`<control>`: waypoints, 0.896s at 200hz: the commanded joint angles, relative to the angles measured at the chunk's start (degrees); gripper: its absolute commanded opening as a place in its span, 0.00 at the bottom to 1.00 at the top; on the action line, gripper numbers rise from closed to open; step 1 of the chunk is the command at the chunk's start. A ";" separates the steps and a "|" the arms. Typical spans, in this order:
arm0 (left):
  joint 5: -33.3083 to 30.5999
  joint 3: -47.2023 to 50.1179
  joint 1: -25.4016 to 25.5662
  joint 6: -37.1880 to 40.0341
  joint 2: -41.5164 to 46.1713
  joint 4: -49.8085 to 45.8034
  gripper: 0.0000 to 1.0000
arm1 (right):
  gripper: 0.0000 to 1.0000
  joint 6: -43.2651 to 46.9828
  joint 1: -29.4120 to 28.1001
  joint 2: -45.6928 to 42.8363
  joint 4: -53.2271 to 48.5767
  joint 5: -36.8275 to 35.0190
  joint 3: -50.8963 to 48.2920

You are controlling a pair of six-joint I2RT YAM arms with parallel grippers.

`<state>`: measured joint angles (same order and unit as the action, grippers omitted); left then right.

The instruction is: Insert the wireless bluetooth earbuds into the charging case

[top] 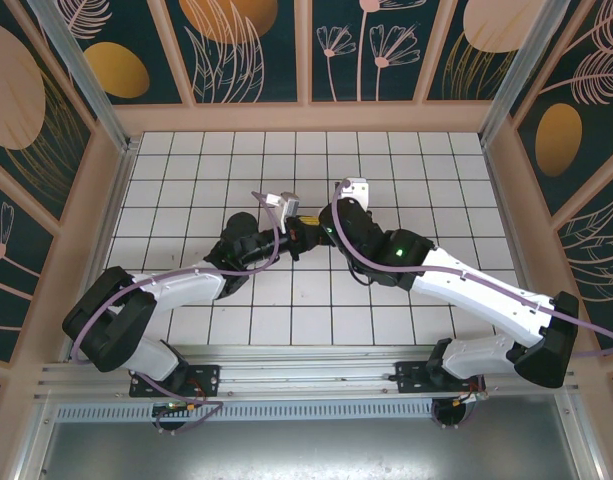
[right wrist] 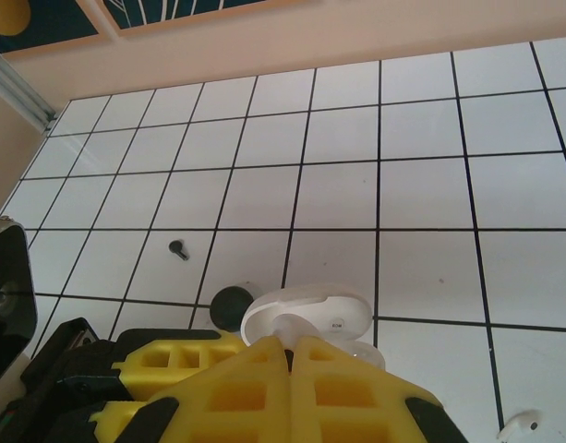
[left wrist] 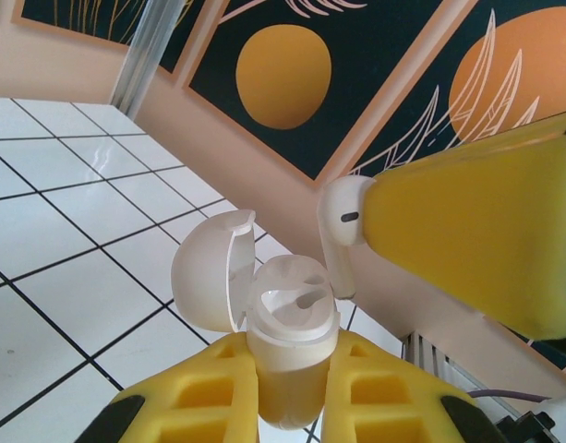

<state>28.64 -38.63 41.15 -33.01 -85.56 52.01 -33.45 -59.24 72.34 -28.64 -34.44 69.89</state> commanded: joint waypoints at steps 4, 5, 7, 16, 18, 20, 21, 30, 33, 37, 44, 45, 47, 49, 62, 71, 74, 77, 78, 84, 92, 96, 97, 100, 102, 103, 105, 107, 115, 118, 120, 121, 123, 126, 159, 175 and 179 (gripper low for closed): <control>3.20 0.62 0.16 2.75 -0.18 6.13 0.00 | 0.03 1.80 0.41 -0.97 2.05 0.21 2.01; 3.19 0.64 0.12 2.81 -0.15 6.20 0.00 | 0.03 1.89 0.43 -0.93 2.08 0.23 2.05; 3.22 0.66 0.09 2.90 -0.14 6.27 0.00 | 0.03 1.94 0.42 -0.96 2.14 0.24 2.08; 3.30 0.88 0.14 3.12 -0.15 6.60 0.00 | 0.03 2.23 0.43 -0.88 2.29 0.33 2.03; 3.27 0.92 0.13 3.20 -0.14 6.72 0.00 | 0.03 2.25 0.44 -0.88 2.41 0.38 2.04; 3.26 0.92 0.11 3.28 -0.14 6.84 0.00 | 0.03 2.36 0.44 -0.81 2.44 0.41 2.06; 3.26 0.93 0.15 3.29 -0.13 6.86 0.00 | 0.03 2.39 0.44 -0.80 2.45 0.42 2.08; 3.28 1.01 0.11 3.62 -0.22 6.96 0.00 | 0.03 2.54 0.44 -0.66 2.61 0.53 2.01; 3.32 0.95 0.11 3.64 -0.22 6.93 0.00 | 0.03 2.59 0.44 -0.58 2.63 0.58 1.90; 3.31 0.94 0.09 3.74 -0.27 6.96 0.00 | 0.03 2.65 0.44 -0.53 2.70 0.71 1.87; 3.38 0.95 0.18 3.84 -0.36 6.98 0.00 | 0.03 2.77 0.44 -0.39 3.00 0.88 1.74; 3.41 0.89 0.13 3.84 -0.38 6.97 0.00 | 0.03 2.77 0.44 -0.37 2.99 0.87 1.74; 3.36 0.85 0.15 3.90 -0.39 6.97 0.00 | 0.03 2.82 0.44 -0.36 2.98 0.86 1.68; 3.35 0.84 0.14 3.94 -0.44 7.08 0.00 | 0.03 2.85 0.44 -0.31 3.09 0.86 1.62; 3.37 0.64 0.14 3.92 -0.49 7.18 0.00 | 0.03 2.95 0.44 -0.01 3.04 0.98 1.35; 3.37 0.50 0.16 3.92 -0.55 7.23 0.00 | 0.03 2.83 0.43 0.23 2.76 0.99 1.39; 3.40 0.49 0.09 3.92 -0.59 7.23 0.00 | 0.03 2.81 0.44 0.26 2.60 0.95 1.41; 3.41 0.44 0.13 3.92 -0.58 7.19 0.00 | 0.03 2.66 0.43 0.26 2.48 0.91 1.47; 3.42 0.47 0.15 3.92 -0.58 7.16 0.00 | 0.03 2.63 0.44 0.26 2.47 0.93 1.48; 3.35 0.33 0.12 3.92 -0.58 7.13 0.00 | 0.03 2.48 0.40 0.31 2.22 1.14 1.44; 3.26 0.23 0.10 3.84 -0.57 7.08 0.00 | 0.03 2.28 0.43 0.26 1.89 1.33 1.36; 3.19 0.22 0.15 3.77 -0.60 7.09 0.00 | 0.03 2.16 0.44 0.19 1.77 1.36 1.34; 3.23 0.22 0.11 3.76 -0.58 7.12 0.00 | 0.03 2.16 0.44 0.18 1.72 1.37 1.36; 3.22 0.18 0.12 3.74 -0.70 7.07 0.00 | 0.03 2.11 0.44 0.17 1.60 1.50 1.39; 3.14 0.19 0.09 3.70 -0.71 7.12 0.00 | 0.03 2.08 0.44 0.11 1.51 1.48 1.37; 3.11 0.21 0.13 3.68 -0.69 7.18 0.00 | 0.03 2.08 0.44 0.10 1.46 1.48 1.38; 3.16 0.15 0.09 3.62 -0.69 7.15 0.00 | 0.03 2.01 0.42 0.09 1.39 1.52 1.39; 3.17 0.14 0.12 3.61 -0.67 7.21 0.00 | 0.03 1.93 0.44 0.09 1.26 1.55 1.39; 3.15 0.05 0.09 3.49 -0.73 7.31 0.00 | 0.03 1.69 0.40 0.00 0.94 1.73 1.31; 3.14 -0.01 0.14 3.42 -0.81 7.26 0.00 | 0.03 1.64 0.42 -0.05 0.88 1.82 1.26; 3.12 -0.05 0.09 3.36 -0.83 7.28 0.00 | 0.03 1.57 0.44 -0.08 0.81 1.93 1.21; 3.10 -0.09 0.08 3.33 -0.83 7.30 0.00 | 0.03 1.56 0.44 -0.13 0.79 1.97 1.21; 3.09 -0.12 0.08 3.31 -0.84 7.31 0.00 | 0.03 1.48 0.44 -0.16 0.79 2.00 1.21; 3.07 -0.19 0.11 3.26 -0.88 7.24 0.00 | 0.03 1.40 0.40 -0.18 0.80 2.15 1.13; 2.94 -0.48 0.15 2.37 -1.19 7.50 0.00 | 0.03 0.76 0.28 -0.52 0.39 3.17 0.69; 2.74 -0.22 0.10 2.03 -1.10 7.92 0.00 | 0.03 0.60 0.19 -0.80 -0.11 2.98 0.44; 2.73 -0.23 0.14 1.95 -1.06 8.06 0.00 | 0.03 0.58 0.26 -0.86 -0.19 2.91 0.32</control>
<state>31.03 -37.93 41.21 -30.48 -86.21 56.64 -32.03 -59.24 72.36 -27.40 -31.73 70.37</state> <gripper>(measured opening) 0.130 0.045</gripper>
